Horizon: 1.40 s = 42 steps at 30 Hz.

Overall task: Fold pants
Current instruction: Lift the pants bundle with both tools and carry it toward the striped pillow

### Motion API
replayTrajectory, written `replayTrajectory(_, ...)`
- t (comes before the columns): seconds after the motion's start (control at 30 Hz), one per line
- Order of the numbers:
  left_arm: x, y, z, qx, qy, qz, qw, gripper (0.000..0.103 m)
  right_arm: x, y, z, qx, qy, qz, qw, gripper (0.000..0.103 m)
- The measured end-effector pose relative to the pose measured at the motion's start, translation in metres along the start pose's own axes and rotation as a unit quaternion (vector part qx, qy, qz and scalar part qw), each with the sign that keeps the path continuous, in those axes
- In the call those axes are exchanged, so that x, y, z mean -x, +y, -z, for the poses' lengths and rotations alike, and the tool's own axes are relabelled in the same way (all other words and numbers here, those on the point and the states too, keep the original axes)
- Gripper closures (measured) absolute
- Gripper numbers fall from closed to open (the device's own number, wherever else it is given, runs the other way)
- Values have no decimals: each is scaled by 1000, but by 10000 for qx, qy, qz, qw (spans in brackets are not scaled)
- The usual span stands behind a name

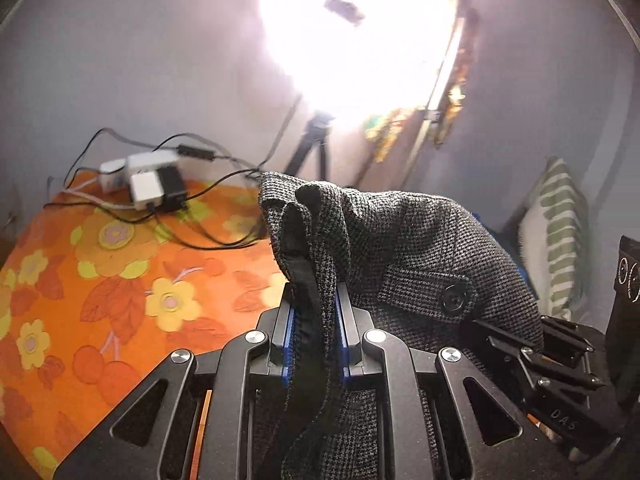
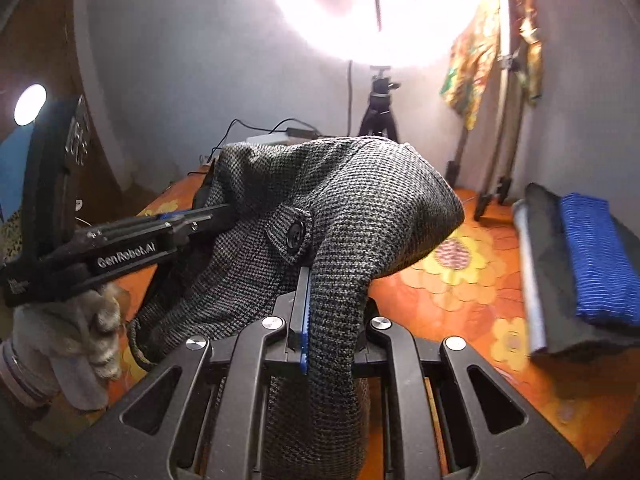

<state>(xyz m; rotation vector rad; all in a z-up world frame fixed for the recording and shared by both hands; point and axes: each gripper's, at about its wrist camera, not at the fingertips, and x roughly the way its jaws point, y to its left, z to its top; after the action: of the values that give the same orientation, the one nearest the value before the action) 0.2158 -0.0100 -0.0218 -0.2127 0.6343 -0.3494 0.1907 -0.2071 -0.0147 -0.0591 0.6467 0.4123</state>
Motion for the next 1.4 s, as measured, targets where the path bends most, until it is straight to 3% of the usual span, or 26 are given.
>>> replayTrajectory(0.43,-24,-136,-6,-379,-208,708,9966,88,108,-93,13,-54,-404,724,9965,91)
replayTrajectory(0.73,-68,-206,-22,-317,-353,1193,9917,89,144,-180,-3,-132,-498,1172,9918,91)
replayTrajectory(0.9,-85,-216,-28,-202,-388,1265,9910,89,149,-203,-15,34,-494,1351,9896,91)
replayTrajectory(1.1,-80,-210,-49,-210,-621,1102,9918,89,142,-205,-47,319,-554,1202,9907,91)
replayTrajectory(1.4,-69,-204,-100,-432,-982,597,9924,89,126,-214,-91,250,-860,489,9948,91)
